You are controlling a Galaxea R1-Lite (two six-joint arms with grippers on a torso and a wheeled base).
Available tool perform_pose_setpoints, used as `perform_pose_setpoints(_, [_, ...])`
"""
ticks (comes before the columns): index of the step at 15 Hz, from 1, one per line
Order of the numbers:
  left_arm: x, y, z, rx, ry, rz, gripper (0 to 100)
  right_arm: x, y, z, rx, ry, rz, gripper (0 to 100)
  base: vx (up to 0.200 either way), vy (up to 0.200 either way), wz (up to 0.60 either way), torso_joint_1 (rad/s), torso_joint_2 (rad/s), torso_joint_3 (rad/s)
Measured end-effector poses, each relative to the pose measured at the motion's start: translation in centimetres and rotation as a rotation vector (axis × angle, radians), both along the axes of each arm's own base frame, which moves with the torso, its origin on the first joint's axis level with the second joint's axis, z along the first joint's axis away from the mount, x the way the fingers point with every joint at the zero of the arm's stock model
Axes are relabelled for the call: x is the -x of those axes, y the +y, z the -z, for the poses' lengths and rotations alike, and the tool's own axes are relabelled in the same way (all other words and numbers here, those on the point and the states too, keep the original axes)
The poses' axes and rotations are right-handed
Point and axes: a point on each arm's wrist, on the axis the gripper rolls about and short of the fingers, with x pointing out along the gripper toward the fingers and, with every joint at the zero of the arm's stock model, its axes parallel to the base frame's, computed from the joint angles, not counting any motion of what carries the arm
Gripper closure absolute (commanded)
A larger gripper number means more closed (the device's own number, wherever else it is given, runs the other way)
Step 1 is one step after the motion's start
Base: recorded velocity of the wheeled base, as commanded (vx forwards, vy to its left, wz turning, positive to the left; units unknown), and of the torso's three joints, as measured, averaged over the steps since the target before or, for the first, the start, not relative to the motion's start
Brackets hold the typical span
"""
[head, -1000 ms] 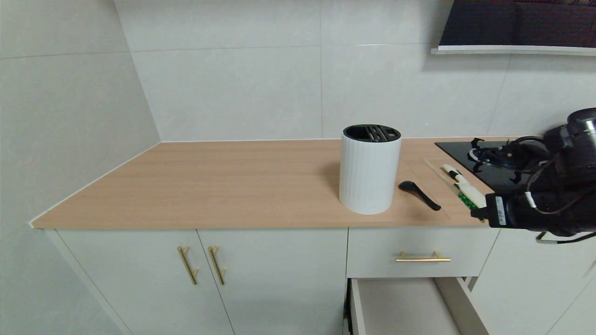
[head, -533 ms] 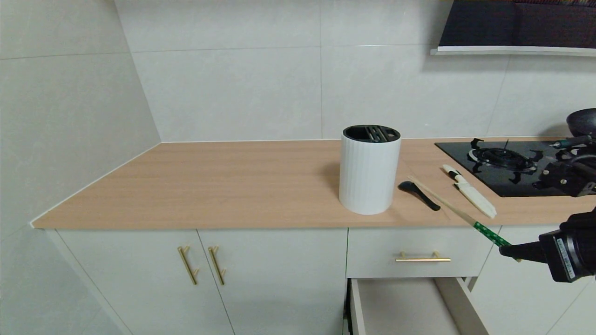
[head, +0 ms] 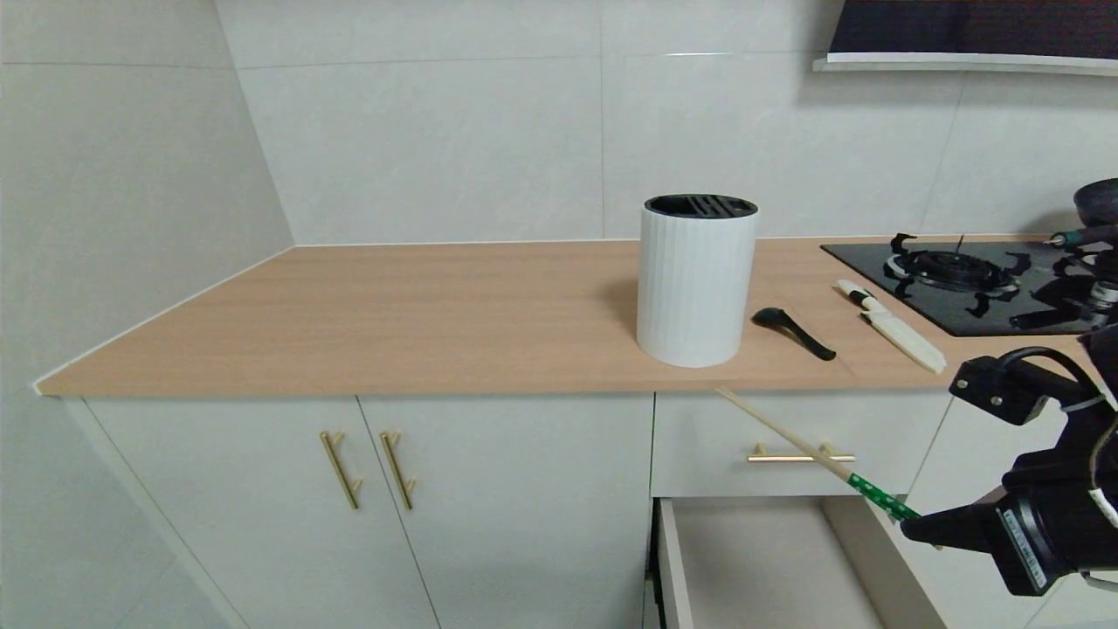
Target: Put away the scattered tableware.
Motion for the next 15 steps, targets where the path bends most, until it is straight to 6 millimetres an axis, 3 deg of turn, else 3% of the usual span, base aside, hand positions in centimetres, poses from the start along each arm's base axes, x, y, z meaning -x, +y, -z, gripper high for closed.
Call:
perform_pose_setpoints(10, [0.0, 0.0, 0.0, 0.000, 0.000, 0.000, 0, -3.2, 1.5, 5.1, 0.106, 0.214, -0.020, 100, 0.000, 0.000, 0.00, -0.172, 0.47, 0.291])
perform_pose_setpoints(15, [0.0, 0.0, 0.0, 0.000, 0.000, 0.000, 0, -5.5, 2.1, 7.0, 0.130, 0.208, 0.031, 100, 0.000, 0.000, 0.00, -0.092, 0.34, 0.244])
